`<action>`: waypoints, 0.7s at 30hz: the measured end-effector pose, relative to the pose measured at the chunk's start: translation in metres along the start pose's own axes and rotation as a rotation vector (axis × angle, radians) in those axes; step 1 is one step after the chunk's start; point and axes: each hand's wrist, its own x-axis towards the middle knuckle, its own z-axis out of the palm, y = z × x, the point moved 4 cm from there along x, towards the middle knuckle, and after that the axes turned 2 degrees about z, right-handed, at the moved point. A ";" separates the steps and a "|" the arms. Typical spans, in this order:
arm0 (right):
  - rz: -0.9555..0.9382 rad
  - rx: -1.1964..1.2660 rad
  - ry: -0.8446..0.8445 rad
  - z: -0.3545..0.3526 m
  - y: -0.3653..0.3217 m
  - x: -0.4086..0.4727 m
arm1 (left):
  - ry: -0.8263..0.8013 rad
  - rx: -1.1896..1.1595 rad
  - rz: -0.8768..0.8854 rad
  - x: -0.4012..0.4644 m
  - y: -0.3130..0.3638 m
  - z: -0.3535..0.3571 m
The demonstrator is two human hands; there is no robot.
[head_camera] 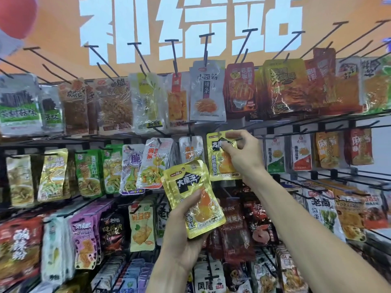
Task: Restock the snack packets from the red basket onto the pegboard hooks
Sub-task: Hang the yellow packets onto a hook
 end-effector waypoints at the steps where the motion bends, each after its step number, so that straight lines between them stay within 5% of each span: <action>1: -0.006 -0.027 0.005 0.001 0.002 0.003 | -0.009 0.008 -0.004 0.000 -0.001 0.000; 21: 0.011 -0.516 0.034 0.023 0.015 0.013 | -0.067 0.021 -0.025 -0.002 0.002 0.002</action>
